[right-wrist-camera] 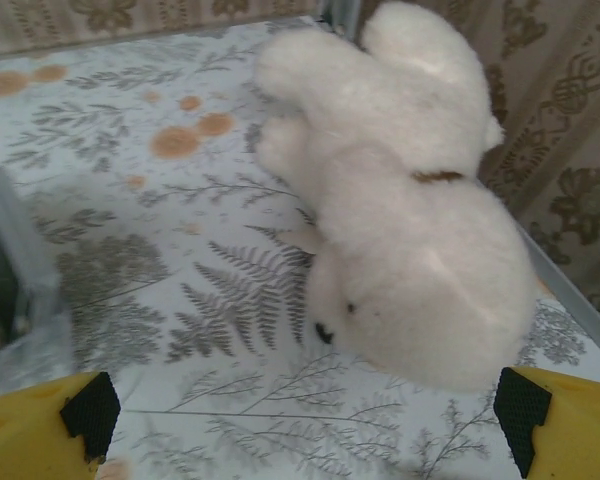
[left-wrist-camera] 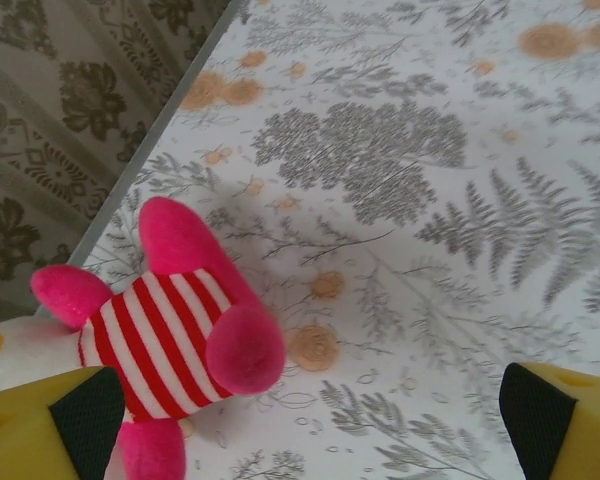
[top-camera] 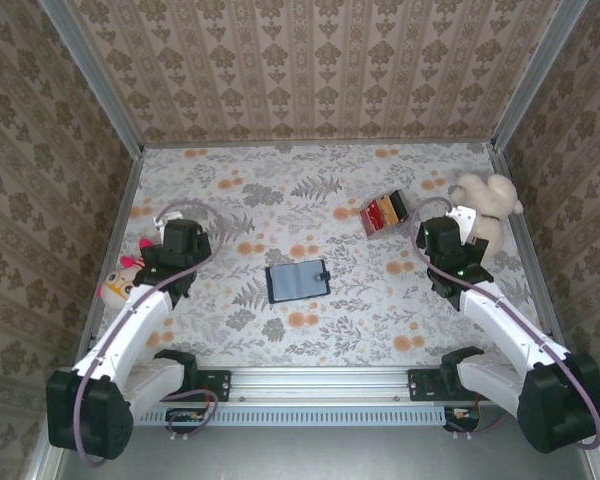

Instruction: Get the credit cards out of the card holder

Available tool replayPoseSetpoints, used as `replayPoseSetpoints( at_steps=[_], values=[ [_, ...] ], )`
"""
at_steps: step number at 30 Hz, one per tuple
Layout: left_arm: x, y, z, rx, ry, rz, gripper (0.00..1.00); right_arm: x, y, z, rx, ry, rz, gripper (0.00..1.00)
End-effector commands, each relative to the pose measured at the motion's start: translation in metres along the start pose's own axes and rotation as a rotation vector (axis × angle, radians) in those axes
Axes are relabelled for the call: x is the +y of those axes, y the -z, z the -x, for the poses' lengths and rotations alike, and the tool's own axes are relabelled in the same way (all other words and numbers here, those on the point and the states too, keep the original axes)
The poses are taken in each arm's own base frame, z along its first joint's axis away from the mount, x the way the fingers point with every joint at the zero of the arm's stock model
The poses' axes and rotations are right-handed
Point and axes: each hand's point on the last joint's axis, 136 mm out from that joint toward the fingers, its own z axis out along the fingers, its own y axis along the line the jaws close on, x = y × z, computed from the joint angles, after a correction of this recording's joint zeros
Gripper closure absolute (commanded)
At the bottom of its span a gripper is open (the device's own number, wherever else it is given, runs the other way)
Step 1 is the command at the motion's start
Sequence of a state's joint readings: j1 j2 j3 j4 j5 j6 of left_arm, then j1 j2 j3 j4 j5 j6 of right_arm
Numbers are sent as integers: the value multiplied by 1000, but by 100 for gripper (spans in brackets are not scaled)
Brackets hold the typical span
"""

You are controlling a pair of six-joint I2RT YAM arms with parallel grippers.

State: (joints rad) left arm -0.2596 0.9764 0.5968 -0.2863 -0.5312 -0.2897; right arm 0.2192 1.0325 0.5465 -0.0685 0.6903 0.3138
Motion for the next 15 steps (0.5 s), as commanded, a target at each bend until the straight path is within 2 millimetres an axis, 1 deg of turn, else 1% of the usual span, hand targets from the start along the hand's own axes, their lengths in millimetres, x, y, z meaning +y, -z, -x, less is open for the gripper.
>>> replayPoseSetpoints(
  at_steps=[1, 3, 5, 6, 8, 10, 15],
  values=[
    [12, -5, 18, -145, -18, 51, 0, -11, -10, 20, -124, -45, -61, 0],
    [16, -14, 12, -162, -29, 64, 0, -11, -23, 13, -122, -41, -48, 0],
    [22, -24, 5, -148, -25, 77, 0, -13, -32, 8, -137, -46, -44, 0],
    [22, -29, 1, -139, -25, 61, 0, -12, -36, 8, -140, -42, -27, 0],
    [17, -37, -2, -155, -17, 5, 0, -7, -42, 7, -146, -37, 11, 0],
    [6, -42, -4, -180, -37, -63, 0, 6, -47, 6, -143, -5, 87, 0],
    [-16, -46, 6, -278, -92, -193, 0, 31, -55, 5, -180, 36, 197, 0]
  ],
)
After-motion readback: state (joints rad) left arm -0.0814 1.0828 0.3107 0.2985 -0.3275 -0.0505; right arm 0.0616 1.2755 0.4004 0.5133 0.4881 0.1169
